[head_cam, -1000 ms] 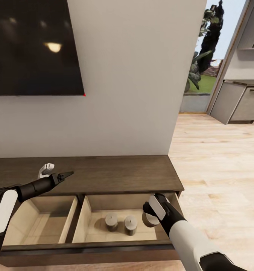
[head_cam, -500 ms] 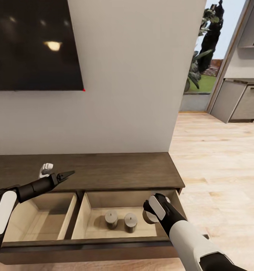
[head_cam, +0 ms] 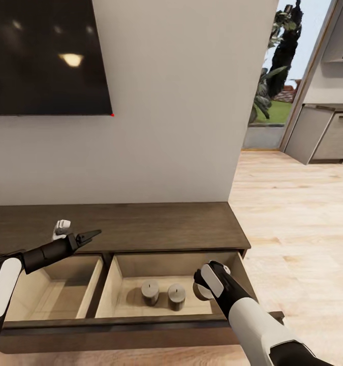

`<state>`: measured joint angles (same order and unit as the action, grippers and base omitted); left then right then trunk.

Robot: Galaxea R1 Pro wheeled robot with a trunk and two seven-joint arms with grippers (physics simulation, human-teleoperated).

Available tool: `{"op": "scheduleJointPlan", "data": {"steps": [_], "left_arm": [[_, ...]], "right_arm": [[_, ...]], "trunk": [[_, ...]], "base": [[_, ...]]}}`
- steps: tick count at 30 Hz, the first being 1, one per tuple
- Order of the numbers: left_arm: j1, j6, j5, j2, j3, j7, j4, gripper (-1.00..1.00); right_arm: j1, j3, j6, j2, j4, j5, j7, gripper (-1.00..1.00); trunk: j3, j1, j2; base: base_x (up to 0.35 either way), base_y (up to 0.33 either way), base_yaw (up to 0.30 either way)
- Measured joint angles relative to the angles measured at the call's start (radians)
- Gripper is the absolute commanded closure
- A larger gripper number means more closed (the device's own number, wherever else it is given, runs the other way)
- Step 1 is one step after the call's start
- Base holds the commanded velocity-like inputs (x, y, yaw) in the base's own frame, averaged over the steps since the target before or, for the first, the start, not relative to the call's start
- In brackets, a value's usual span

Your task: Place each of the two pumpkins and all three candles from the living room inside a cabinet in the living room (use any cabinet), then make sure every cabinet is closed, and position the cauldron so it is next to a table in the living room.

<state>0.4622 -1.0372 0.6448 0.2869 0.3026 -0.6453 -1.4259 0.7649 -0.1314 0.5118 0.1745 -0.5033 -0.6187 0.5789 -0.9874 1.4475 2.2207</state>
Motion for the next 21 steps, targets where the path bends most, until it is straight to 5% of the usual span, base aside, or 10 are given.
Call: {"op": "scheduleJointPlan", "data": {"steps": [17, 21], "left_arm": [[-0.006, 0.0, 0.0, 0.0, 0.002, -0.022, -0.004, -1.0], [-0.006, 0.0, 0.001, 0.0, 0.002, -0.022, -0.004, -1.0]], "right_arm": [[0.0, 0.012, -0.002, -0.001, -0.001, -0.008, -0.001, 1.0], [0.001, 0.011, -0.011, -0.004, -0.002, -0.004, -0.001, 1.0]], "trunk": [[-0.053, 0.065, 0.119], [-0.053, 0.065, 0.119]], "base": [[0.0, 0.0, 0.0], [0.0, 0.0, 0.0]]}}
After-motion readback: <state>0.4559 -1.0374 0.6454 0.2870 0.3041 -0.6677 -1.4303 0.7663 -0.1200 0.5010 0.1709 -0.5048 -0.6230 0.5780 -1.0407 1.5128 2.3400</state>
